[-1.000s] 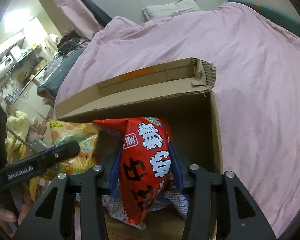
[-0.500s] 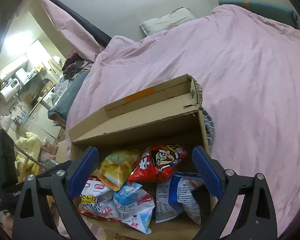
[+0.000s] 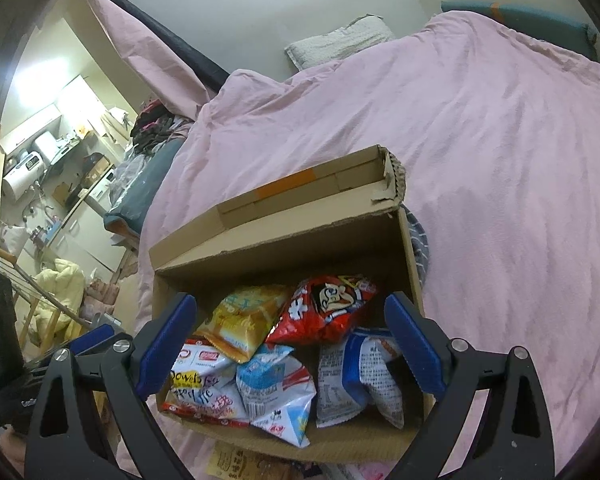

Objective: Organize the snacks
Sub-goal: 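Open both grippers to drop the bags into the box, then grasp the yellow peanut packet with the left gripper while the right grasps the cartoon bar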

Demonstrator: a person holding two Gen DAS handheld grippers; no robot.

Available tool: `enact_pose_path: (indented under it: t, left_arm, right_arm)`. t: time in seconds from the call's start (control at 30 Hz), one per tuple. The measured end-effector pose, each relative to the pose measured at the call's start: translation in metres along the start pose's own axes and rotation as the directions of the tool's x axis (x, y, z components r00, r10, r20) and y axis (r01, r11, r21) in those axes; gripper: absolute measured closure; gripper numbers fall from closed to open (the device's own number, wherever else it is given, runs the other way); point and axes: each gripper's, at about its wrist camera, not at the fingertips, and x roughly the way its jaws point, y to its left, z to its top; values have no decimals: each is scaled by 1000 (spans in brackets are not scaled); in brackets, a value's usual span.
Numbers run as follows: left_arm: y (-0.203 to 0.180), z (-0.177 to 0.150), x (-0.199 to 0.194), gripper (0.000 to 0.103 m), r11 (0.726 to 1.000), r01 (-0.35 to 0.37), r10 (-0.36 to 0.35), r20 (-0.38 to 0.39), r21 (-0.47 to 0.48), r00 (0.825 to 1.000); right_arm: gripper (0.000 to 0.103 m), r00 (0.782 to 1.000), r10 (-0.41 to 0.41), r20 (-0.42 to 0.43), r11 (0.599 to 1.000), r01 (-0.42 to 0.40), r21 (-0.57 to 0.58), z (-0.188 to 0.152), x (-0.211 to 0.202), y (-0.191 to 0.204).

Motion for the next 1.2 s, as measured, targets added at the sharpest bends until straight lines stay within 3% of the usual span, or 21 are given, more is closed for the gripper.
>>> enact_pose_path:
  t: [0.2,0.37,0.5,0.73,0.8,0.93,1.13,1.2]
  left_arm:
    - [10,-27,-12,11,998,-61,62,-12,28,998]
    - [15,-70,-5,11,997,-70,73,-99,28,992]
    - [9,-107,28,11,997,-54,64,-245,49,967]
    - [-12,-128,55,11,995,-42,68,-308,89,949]
    - [-19,-132,63,11,995,-29,61,-334,99,941]
    - [-37,-142,88,11,991,16,41,-423,130,905]
    - [-59,-149,104,11,976,-9,102,-422,217,901]
    - [-65,-150,110,11,973,-3,107,-441,230,891]
  right_arm:
    - [6,1000,-17,-24,1000,17,-1,-15,-13,6]
    - [6,997,-48,-62,999,48,-9,-36,-28,9]
    - [6,989,-64,-133,997,68,23,-64,-39,1]
    - [6,966,-107,-235,993,114,19,-105,-52,-7]
    - [6,967,-116,-229,993,114,-20,-108,-57,-2]
    - [6,960,-152,-234,988,141,-66,-114,-64,2]
    - [6,966,-131,-221,991,121,-60,-108,-74,9]
    - [6,967,-137,-216,989,123,-76,-108,-76,13]
